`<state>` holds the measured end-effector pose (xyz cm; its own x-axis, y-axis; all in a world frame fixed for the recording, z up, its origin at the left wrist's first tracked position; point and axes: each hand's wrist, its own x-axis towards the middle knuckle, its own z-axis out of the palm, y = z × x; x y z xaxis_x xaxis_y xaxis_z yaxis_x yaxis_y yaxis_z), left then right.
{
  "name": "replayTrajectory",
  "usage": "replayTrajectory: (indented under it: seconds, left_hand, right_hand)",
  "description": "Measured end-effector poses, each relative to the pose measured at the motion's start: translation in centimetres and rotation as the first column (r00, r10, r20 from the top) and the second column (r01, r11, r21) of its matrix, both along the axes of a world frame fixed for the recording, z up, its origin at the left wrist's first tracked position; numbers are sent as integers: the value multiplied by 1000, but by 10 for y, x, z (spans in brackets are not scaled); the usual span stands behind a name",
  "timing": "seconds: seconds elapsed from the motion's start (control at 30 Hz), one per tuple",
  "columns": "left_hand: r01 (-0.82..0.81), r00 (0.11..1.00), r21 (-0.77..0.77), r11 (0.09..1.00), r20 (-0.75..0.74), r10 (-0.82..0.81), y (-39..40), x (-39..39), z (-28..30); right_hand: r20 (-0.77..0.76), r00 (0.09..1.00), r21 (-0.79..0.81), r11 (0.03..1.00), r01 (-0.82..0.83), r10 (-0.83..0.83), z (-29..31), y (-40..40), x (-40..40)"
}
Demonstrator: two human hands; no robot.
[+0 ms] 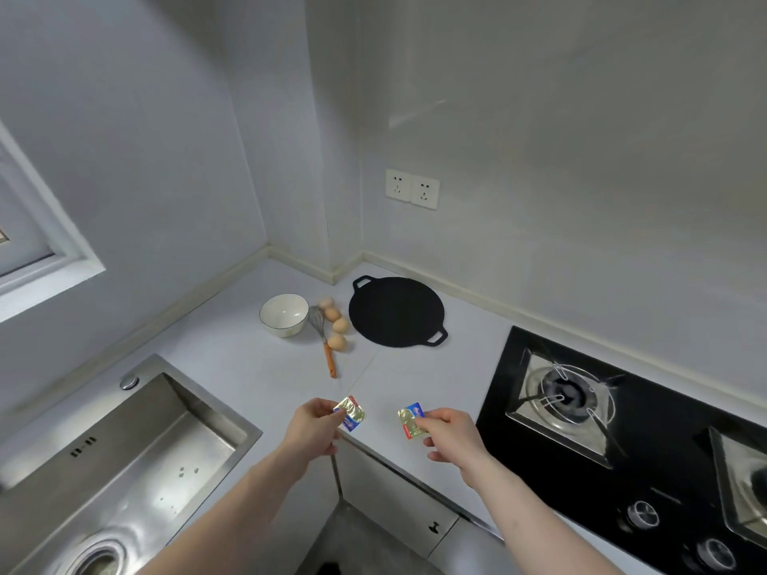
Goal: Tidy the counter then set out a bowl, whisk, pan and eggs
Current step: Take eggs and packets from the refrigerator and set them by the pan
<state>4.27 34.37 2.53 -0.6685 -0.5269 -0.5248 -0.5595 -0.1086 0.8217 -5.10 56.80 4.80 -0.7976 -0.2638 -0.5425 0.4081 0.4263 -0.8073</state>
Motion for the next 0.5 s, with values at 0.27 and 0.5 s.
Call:
replayTrajectory:
  seconds: [0.27,0.5]
  left_hand:
    - [23,990,-7,1000,136,-22,-60,-63,-28]
    - [149,960,-29,988,243,-137,-111,-126,-58]
  right_hand:
    - [96,993,60,996,67,-73,-30,-63,-44]
    - [111,988,170,982,87,-107,-64,-114,-91]
